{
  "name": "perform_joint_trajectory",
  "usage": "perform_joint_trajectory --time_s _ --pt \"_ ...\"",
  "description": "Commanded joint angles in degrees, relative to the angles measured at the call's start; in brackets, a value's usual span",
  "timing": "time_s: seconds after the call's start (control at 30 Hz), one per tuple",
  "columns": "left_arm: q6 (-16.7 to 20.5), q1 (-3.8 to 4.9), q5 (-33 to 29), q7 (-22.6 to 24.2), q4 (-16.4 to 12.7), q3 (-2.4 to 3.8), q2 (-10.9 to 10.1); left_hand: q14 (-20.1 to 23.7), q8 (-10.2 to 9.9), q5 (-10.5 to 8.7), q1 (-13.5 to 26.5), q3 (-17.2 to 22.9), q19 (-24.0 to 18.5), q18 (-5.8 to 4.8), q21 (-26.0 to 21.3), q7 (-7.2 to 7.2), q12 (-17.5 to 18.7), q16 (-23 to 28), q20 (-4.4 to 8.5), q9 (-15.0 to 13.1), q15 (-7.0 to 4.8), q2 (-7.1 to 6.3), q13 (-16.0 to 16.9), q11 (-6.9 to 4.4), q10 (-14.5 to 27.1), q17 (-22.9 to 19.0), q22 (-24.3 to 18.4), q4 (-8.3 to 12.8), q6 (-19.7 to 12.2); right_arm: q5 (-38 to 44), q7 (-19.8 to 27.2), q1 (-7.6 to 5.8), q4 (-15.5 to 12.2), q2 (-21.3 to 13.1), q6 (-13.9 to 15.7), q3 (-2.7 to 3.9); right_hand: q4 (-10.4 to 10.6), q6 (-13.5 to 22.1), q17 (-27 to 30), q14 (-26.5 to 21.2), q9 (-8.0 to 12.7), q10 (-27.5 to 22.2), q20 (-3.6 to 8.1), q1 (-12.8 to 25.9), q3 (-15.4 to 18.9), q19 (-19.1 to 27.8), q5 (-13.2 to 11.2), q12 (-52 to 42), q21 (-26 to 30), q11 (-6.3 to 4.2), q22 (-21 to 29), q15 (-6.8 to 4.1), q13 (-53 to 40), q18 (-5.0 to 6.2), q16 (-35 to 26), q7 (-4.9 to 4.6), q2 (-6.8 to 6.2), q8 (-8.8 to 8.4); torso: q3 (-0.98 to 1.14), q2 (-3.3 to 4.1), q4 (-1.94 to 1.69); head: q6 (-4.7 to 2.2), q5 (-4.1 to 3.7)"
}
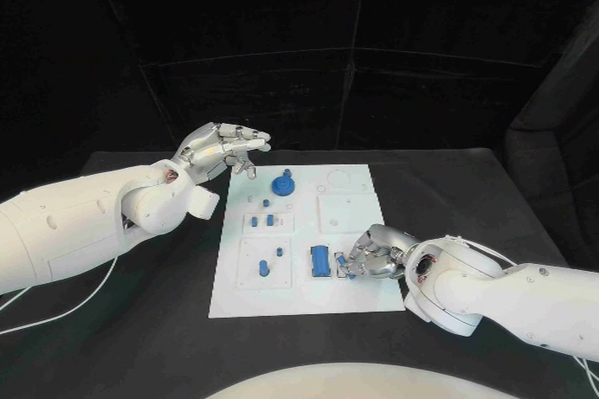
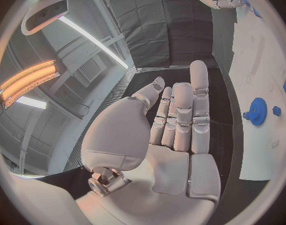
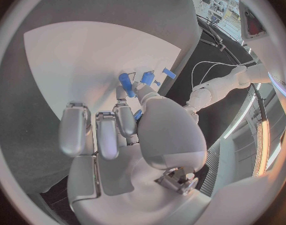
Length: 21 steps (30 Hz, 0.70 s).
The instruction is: Assemble the parts on the task board
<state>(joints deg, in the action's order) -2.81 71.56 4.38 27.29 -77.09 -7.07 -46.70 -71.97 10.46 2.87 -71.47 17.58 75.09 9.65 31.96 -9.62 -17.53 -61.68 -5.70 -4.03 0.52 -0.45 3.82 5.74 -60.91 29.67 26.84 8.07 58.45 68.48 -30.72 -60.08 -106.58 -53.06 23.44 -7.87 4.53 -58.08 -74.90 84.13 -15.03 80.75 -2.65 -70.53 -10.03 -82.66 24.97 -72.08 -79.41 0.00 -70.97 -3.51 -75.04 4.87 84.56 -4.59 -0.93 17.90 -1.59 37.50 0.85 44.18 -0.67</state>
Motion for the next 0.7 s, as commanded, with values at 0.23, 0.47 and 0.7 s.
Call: perform_joint_trajectory --time_s 0.23,0.47,0.7 --pt "-1.0 0.07 0.2 0.1 -0.1 0.01 0.0 0.5 -0.1 0.22 0.0 -0.5 -0.1 0.79 -0.4 0.06 -0.4 0.2 -0.35 -0.1 0.00 0.46 0.1 -0.22 0.2 0.0 -0.1 0.0 0.2 -2.1 -0.5 -0.09 1.5 1.4 -1.4 0.03 1.1 -1.3 -6.6 4.2 -0.6 0.8 0.50 1.7 -0.1 -0.4 -0.5 -0.4 -0.4 -0.30 -0.3 -0.63 -0.9 -1.07 0.3 0.39 -0.02 0.82 -0.01 -0.07 0.03 0.00 0.09" --pt "-0.9 0.07 0.2 0.0 -0.2 0.01 0.0 0.5 -0.1 0.22 0.0 -0.5 -0.1 0.79 -0.4 0.06 -0.4 0.2 -0.35 -0.1 0.00 0.46 0.1 -0.22 0.2 0.0 -0.1 0.0 0.2 -2.1 -0.7 -0.09 2.0 2.0 -1.4 0.03 1.5 -2.0 -6.6 4.2 -1.0 0.9 0.70 2.3 -0.2 -0.4 -0.6 -0.4 -0.4 -0.58 -0.3 -0.86 -0.9 -1.08 0.4 0.75 -0.05 1.40 0.00 -0.05 0.04 0.00 0.18" --pt "-0.9 0.08 0.2 -0.1 -0.2 0.01 -0.1 0.5 -0.1 0.22 0.0 -0.5 -0.1 0.79 -0.4 0.06 -0.4 0.2 -0.35 -0.1 0.00 0.46 0.1 -0.22 0.2 0.0 -0.1 0.0 0.2 -1.7 -0.5 -0.09 2.3 2.2 -0.7 0.03 2.0 -2.4 -6.6 4.2 -1.4 0.9 0.89 3.0 -0.2 -0.4 -0.8 -0.3 -0.3 -0.81 -0.3 -1.06 -0.9 -1.07 0.4 1.01 -0.19 1.99 -0.02 -0.08 0.09 0.04 0.16"
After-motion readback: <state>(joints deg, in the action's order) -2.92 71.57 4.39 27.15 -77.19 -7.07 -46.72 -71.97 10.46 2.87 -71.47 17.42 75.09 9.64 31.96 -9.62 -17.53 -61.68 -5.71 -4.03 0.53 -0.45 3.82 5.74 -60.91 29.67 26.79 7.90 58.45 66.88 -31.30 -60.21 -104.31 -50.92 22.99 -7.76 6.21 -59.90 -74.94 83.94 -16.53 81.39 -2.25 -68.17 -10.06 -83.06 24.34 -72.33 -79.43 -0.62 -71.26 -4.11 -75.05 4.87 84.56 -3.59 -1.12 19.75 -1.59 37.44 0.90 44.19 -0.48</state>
